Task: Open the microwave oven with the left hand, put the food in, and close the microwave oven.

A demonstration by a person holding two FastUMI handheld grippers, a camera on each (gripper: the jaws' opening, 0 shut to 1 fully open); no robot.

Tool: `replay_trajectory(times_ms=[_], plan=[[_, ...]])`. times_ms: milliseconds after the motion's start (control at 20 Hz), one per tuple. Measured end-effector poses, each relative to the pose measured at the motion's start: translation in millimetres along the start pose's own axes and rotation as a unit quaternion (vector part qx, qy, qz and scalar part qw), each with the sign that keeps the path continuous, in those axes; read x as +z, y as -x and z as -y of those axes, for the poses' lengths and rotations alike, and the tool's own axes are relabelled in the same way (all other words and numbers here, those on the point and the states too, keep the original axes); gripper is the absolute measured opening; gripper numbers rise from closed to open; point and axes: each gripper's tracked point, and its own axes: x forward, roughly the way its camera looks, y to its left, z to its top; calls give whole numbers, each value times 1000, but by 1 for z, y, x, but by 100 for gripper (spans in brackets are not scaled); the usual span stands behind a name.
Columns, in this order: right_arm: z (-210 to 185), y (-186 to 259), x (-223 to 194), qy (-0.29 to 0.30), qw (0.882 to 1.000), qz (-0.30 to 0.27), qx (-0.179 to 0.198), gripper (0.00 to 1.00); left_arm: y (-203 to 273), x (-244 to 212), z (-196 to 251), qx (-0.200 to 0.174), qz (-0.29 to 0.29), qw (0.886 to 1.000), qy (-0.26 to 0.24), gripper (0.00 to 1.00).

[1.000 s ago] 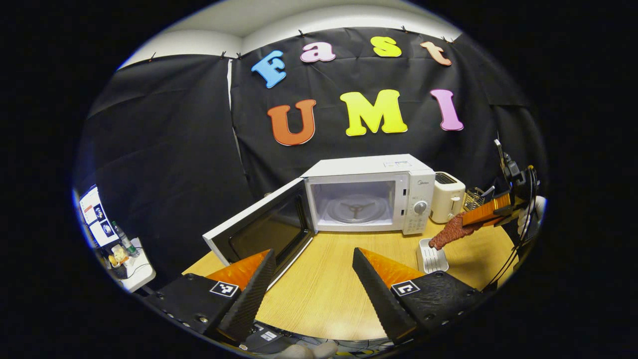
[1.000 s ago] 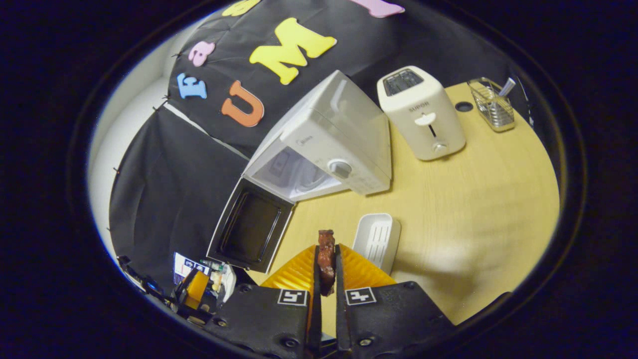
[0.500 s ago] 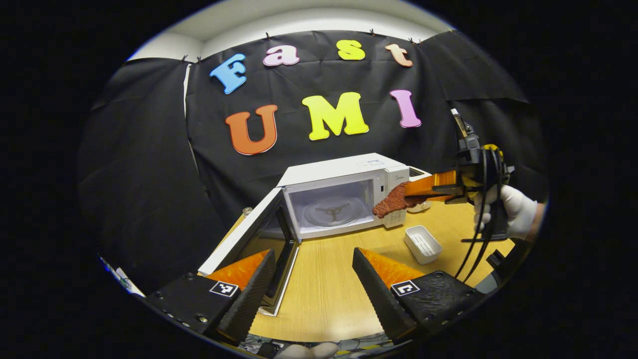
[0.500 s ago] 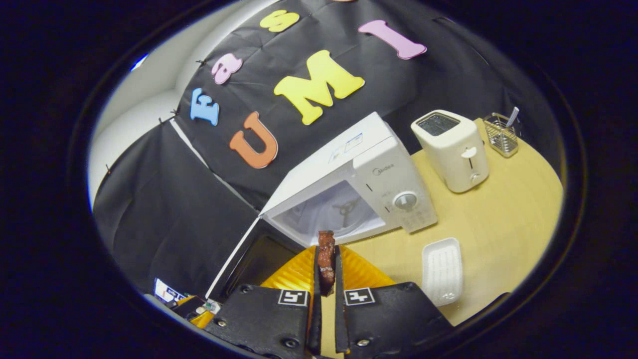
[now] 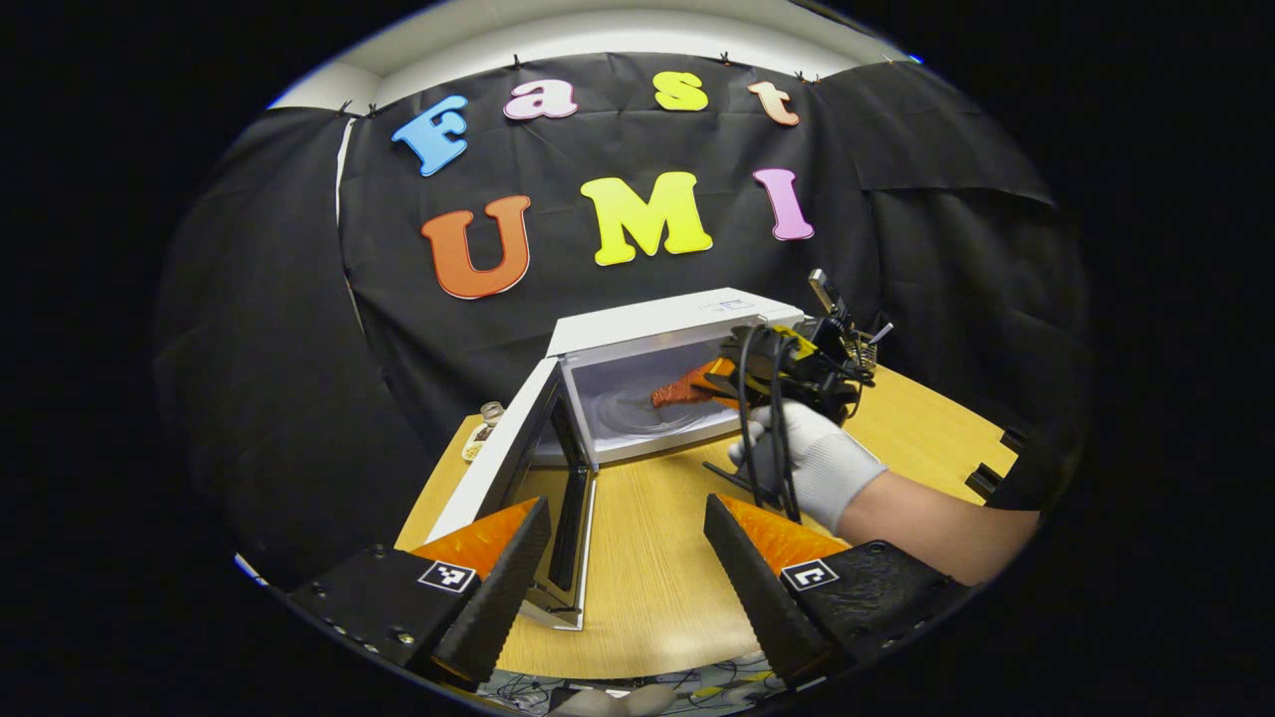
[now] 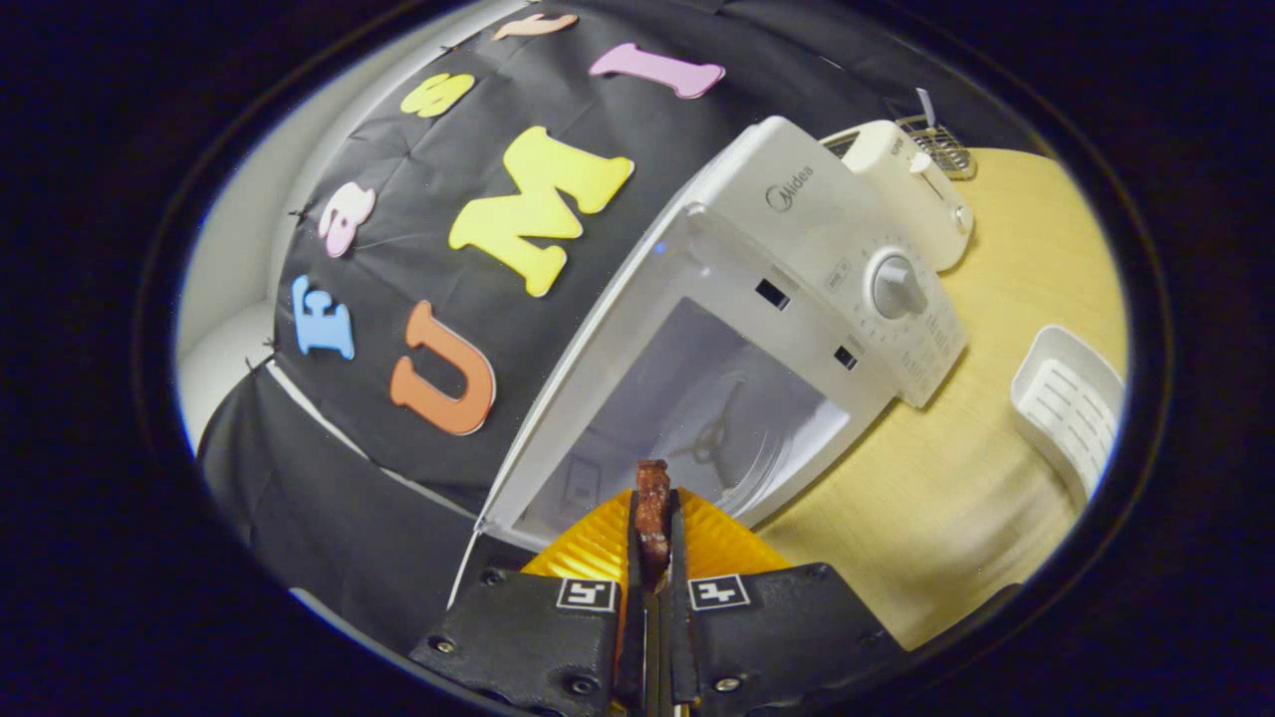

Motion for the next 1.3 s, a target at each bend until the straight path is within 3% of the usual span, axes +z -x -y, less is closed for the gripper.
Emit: replay_trajectory(times_ms=[200,400,600,650,700,750,800,850,950,1000,1050,1100,1200,1250,1300], plan=[[10,-63,-24,-34,999,14,-35,13,-9,-14,-15,12,-4,1000,11,95],[21,-104,-29,-17,998,37,-53,13,-17,-19,-27,29,-6,999,21,95],[22,-123,-32,55,995,58,-66,15,-19,-23,-33,38,-13,999,34,95],[28,-121,-29,92,990,64,-82,6,-18,-23,-34,39,-13,998,39,95],[34,-121,-27,126,985,66,-94,21,-17,-23,-34,41,-14,998,43,95],[36,-120,-25,155,980,67,-103,25,-18,-21,-34,45,-12,998,43,95],[37,-119,-22,171,977,64,-107,23,-19,-21,-35,49,-13,998,42,96],[34,-117,-21,181,976,64,-103,35,-19,-24,-35,52,-15,998,42,95],[36,-114,-13,217,967,68,-119,39,-17,-18,-35,57,-8,998,41,95],[39,-112,-11,240,959,73,-131,49,-16,-14,-34,58,-4,998,39,95],[37,-111,-9,256,955,76,-131,48,-16,-13,-34,60,-1,998,36,95],[29,-111,-8,266,953,77,-120,66,-16,-13,-34,62,0,997,36,95],[24,-105,-7,276,952,72,-110,71,-16,-12,-34,64,3,997,38,95],[23,-99,-6,285,949,73,-109,82,-15,-11,-34,64,2,997,39,95],[22,-96,-5,293,948,71,-105,84,-14,-9,-34,66,4,997,40,95]])
